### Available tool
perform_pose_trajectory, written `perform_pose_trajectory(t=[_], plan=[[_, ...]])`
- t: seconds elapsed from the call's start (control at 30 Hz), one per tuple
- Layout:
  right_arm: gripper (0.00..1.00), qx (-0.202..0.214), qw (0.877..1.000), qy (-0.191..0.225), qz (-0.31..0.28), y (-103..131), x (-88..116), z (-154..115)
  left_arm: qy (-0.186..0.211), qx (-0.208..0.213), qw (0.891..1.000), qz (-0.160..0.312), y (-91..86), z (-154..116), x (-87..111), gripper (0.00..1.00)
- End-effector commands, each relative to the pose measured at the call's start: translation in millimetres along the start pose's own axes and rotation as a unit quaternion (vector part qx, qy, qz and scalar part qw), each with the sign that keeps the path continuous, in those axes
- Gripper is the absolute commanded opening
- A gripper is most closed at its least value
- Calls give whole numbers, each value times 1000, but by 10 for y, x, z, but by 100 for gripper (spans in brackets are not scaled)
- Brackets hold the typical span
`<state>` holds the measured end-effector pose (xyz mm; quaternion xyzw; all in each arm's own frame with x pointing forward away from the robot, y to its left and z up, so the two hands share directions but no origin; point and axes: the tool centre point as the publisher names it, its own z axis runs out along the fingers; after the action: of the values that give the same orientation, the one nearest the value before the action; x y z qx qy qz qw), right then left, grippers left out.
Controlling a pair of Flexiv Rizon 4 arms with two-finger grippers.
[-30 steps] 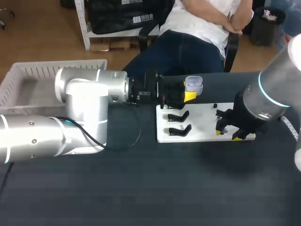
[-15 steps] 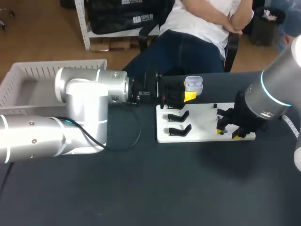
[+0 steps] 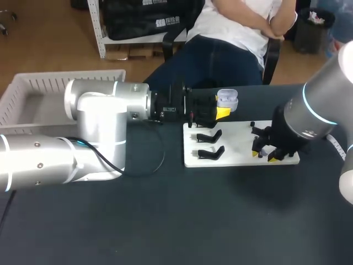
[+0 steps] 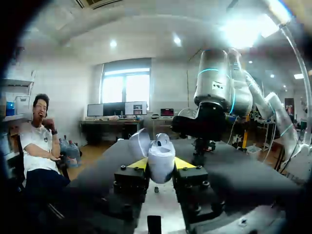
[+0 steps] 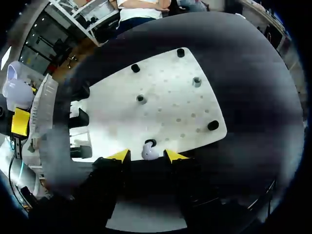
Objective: Pick up each earbud case from the left stands, insert the matching earbuds, close the lid, and place the case in the box.
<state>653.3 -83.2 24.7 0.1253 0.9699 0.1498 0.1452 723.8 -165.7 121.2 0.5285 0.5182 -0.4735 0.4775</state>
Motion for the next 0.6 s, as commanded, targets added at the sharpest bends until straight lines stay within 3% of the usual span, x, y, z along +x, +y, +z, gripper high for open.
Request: perform_pose_trajectory(t=[0.03,0.4,0.5,0.6], plan=[[41,1,1000,-3,-1,13,6,6,-2,-2,1000,1,-1,6,9,0],[38,9,1000,-3,5,-18,16,-1,-2,-2,1000,1,-1,6,9,0],[30,8,1000,-5,6,-11,4,-3,-2,-2,1000,1,-1,6,9,0],[27,7,1000,-7,6,7,-3,0,-2,-2,1000,1,-1,6,9,0]])
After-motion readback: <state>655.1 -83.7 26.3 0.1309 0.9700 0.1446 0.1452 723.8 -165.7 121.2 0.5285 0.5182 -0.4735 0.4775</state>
